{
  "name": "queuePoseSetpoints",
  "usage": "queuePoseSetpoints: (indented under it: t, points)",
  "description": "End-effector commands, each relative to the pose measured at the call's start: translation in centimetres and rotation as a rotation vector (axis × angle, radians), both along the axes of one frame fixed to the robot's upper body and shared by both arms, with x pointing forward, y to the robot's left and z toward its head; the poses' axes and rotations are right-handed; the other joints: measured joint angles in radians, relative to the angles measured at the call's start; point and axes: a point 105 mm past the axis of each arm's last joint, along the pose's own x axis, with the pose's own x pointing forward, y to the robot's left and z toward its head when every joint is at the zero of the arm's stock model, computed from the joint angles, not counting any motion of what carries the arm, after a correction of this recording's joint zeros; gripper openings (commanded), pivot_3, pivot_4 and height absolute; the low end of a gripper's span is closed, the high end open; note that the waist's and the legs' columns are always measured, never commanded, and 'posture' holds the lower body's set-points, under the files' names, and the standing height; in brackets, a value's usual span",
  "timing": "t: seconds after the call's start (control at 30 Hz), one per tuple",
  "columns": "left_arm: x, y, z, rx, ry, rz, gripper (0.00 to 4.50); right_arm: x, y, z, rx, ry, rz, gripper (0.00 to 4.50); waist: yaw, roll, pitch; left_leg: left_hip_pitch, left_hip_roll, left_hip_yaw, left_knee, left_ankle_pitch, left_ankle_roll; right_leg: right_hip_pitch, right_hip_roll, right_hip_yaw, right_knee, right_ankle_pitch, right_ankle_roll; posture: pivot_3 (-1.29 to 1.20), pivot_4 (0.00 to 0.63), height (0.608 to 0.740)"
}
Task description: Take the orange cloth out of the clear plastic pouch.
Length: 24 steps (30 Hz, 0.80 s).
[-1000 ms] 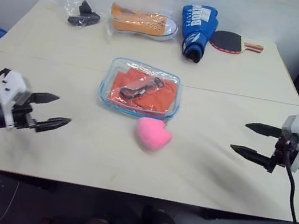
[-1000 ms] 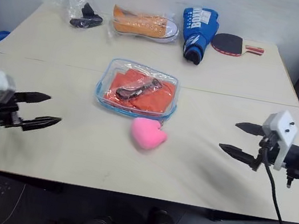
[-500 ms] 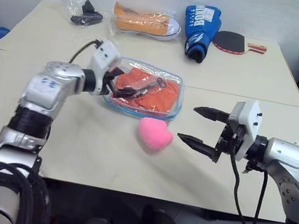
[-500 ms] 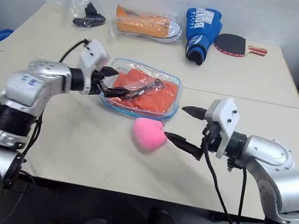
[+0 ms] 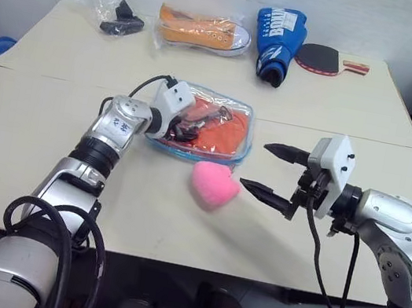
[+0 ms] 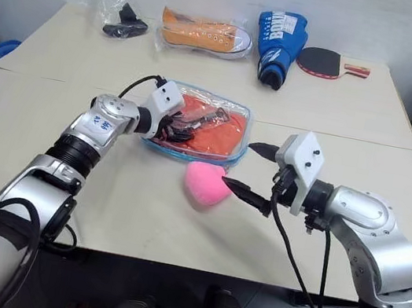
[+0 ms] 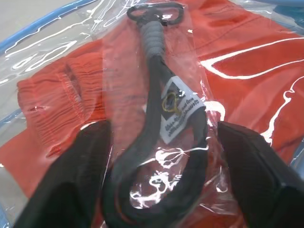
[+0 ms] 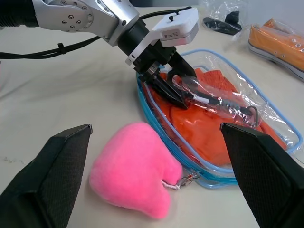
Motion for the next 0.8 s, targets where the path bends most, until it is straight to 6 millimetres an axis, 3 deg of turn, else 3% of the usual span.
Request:
queuePoseSetpoints:
  t: [0.03, 0.17, 0.27, 0.33, 0.47, 0.53, 0.67, 0.8]
  points:
    - [0.1, -0.1, 1.7, -0.032, -0.050, -0.010, 2.04, -0.8, 0.5, 0.9, -0.005, -0.059, 0.023, 4.50, 0.001, 0.000, 0.000, 0.000, 0.000, 0.000, 0.000, 0.000, 0.000, 0.000, 0.000, 0.000, 0.000, 0.000, 0.000, 0.00, 0.150, 0.740]
    - [-0.2, 0.8, 2.0, -0.034, -0.083, -0.005, 0.86, -0.9, 0.6, 0.7, -0.011, -0.057, 0.028, 4.50, -0.001, 0.000, 0.000, 0.000, 0.000, 0.000, 0.000, 0.000, 0.000, 0.000, 0.000, 0.000, 0.000, 0.000, 0.000, 0.00, 0.150, 0.740]
    - [-0.6, 2.9, 3.2, -0.068, -0.130, 0.070, 0.02, -0.9, 0.8, 0.6, -0.013, -0.054, 0.041, 4.50, -0.005, 0.000, 0.000, 0.000, 0.000, 0.000, 0.000, 0.000, 0.000, 0.000, 0.000, 0.000, 0.000, 0.000, 0.000, 0.00, 0.150, 0.740]
    - [-1.1, 5.4, 4.7, -0.123, -0.179, 0.162, 0.02, -0.9, 1.0, 0.6, -0.017, -0.049, 0.062, 4.50, -0.010, 0.000, 0.000, 0.000, 0.001, 0.000, 0.000, 0.000, 0.000, 0.000, 0.000, 0.000, 0.001, 0.000, 0.000, 0.00, 0.150, 0.740]
    - [-3.5, 12.9, 5.9, -0.137, -0.248, 0.414, 0.02, -1.7, 1.7, 0.3, -0.023, -0.007, 0.169, 4.50, -0.026, -0.001, 0.000, 0.001, 0.001, -0.001, 0.000, 0.000, 0.000, 0.000, 0.000, 0.000, 0.002, 0.000, 0.000, 0.00, 0.150, 0.740]
    - [-5.9, 18.1, 5.2, -0.090, -0.262, 0.573, 0.02, -1.9, 1.8, 0.3, -0.014, 0.012, 0.219, 4.50, -0.032, -0.001, 0.000, 0.002, 0.001, -0.001, 0.000, 0.000, 0.000, 0.000, 0.000, 0.001, 0.002, 0.000, 0.000, 0.00, 0.150, 0.740]
    - [-10.5, 24.6, 3.2, -0.034, -0.236, 0.790, 0.02, -1.6, 2.2, 0.2, -0.016, 0.025, 0.265, 4.50, -0.031, -0.001, 0.000, 0.003, 0.002, -0.001, -0.002, 0.000, 0.000, 0.000, -0.001, 0.001, 0.001, 0.000, 0.000, 0.00, 0.150, 0.740]
    - [-13.5, 27.9, 1.1, -0.022, -0.210, 0.918, 0.02, -1.1, 2.6, 0.1, -0.014, 0.029, 0.294, 4.50, -0.010, -0.003, 0.000, 0.002, 0.001, -0.002, -0.002, -0.001, 0.001, 0.000, -0.003, 0.000, -0.001, 0.000, -0.001, 0.00, 0.150, 0.740]
